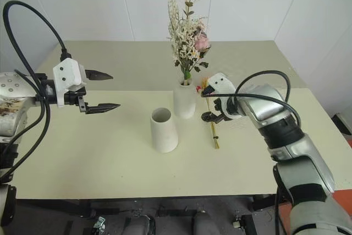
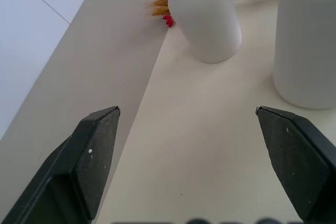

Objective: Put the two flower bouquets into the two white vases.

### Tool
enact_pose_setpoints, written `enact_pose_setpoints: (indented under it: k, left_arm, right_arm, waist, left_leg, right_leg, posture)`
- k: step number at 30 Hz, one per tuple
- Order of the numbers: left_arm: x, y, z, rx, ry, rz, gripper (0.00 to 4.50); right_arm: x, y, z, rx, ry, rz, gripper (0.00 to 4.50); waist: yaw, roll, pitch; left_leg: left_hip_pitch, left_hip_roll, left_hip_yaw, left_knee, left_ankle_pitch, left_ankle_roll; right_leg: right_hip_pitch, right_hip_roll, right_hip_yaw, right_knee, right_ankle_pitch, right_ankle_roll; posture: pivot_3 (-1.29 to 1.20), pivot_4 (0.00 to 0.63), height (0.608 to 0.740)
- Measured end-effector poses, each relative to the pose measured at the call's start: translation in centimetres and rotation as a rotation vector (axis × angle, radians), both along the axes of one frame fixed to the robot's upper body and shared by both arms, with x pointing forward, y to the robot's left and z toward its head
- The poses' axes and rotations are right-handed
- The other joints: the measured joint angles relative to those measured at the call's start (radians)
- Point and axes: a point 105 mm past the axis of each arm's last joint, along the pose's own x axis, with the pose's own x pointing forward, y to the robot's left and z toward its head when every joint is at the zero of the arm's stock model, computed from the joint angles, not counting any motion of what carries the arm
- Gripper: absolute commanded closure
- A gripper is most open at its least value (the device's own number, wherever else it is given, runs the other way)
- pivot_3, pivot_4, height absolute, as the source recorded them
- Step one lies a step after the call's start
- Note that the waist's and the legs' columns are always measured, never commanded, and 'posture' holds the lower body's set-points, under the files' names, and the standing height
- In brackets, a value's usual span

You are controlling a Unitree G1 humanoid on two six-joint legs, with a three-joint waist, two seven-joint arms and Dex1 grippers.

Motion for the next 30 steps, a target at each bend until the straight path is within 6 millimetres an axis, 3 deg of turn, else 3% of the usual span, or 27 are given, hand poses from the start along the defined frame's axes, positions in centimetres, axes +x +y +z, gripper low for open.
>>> enact_pose_setpoints:
  k: [5, 8, 19, 20, 26, 30]
  left_arm:
    - [0.0, 0.0, -0.1, 0.002, 0.0, 0.002, 0.0]
    - [-0.1, 0.0, -0.3, 0.003, 0.007, 0.005, 0.0]
    - [-0.2, -0.3, -0.1, 0.01, -0.005, -0.005, 0.0]
    - [-0.2, -0.3, -0.1, 0.01, -0.006, -0.004, 0.0]
    - [-0.2, -0.3, -0.1, 0.01, -0.007, -0.005, 0.0]
    - [-0.1, -0.1, -0.1, 0.014, -0.008, 0.003, 0.0]
  right_arm:
    - [1.7, -0.6, -1.3, -0.007, 0.036, -0.047, 0.02]
    - [2.1, -1.1, -2.0, -0.015, 0.061, -0.066, 0.59]
    - [2.8, -1.7, -2.3, -0.027, 0.082, -0.104, 4.34]
    - [2.8, -1.8, -2.3, -0.032, 0.082, -0.103, 4.49]
    - [2.7, -2.5, -2.2, -0.029, 0.05, -0.128, 4.49]
    - [3.8, -6.2, -0.2, 0.001, -0.154, -0.357, 4.49]
  waist:
    - [0.003, 0.0, 0.0]
    - [0.001, 0.0, 0.0]
    - [-0.002, 0.0, 0.0]
    - [-0.002, 0.0, 0.0]
    - [0.0, 0.0, 0.0]
    - [0.007, 0.0, 0.0]
  left_leg:
    - [-0.001, 0.0, 0.0, 0.0, 0.0, 0.0]
    - [-0.001, 0.0, 0.0, 0.0, 0.0, 0.0]
    - [-0.001, 0.0, 0.0, 0.0, 0.0, 0.0]
    - [-0.001, 0.0, 0.0, 0.0, 0.0, 0.0]
    - [-0.001, 0.0, 0.0, 0.0, 0.0, 0.0]
    - [-0.001, -0.001, -0.001, 0.0, 0.0, 0.0]
  right_leg:
    - [-0.001, -0.001, 0.0, 0.0, 0.0, 0.0]
    - [-0.001, 0.0, 0.0, 0.0, 0.0, 0.0]
    - [-0.001, 0.0, 0.0, 0.001, 0.0, 0.0]
    - [-0.001, 0.0, 0.0, 0.001, 0.0, 0.0]
    - [-0.001, 0.0, 0.0, 0.001, 0.0, 0.0]
    - [-0.001, -0.001, -0.001, 0.0, 0.0, 0.0]
  posture:
    - [0.0, 0.15, 0.74]
    - [0.0, 0.15, 0.74]
    - [0.0, 0.15, 0.74]
    - [0.0, 0.15, 0.74]
    - [0.0, 0.15, 0.74]
    - [0.0, 0.15, 0.74]
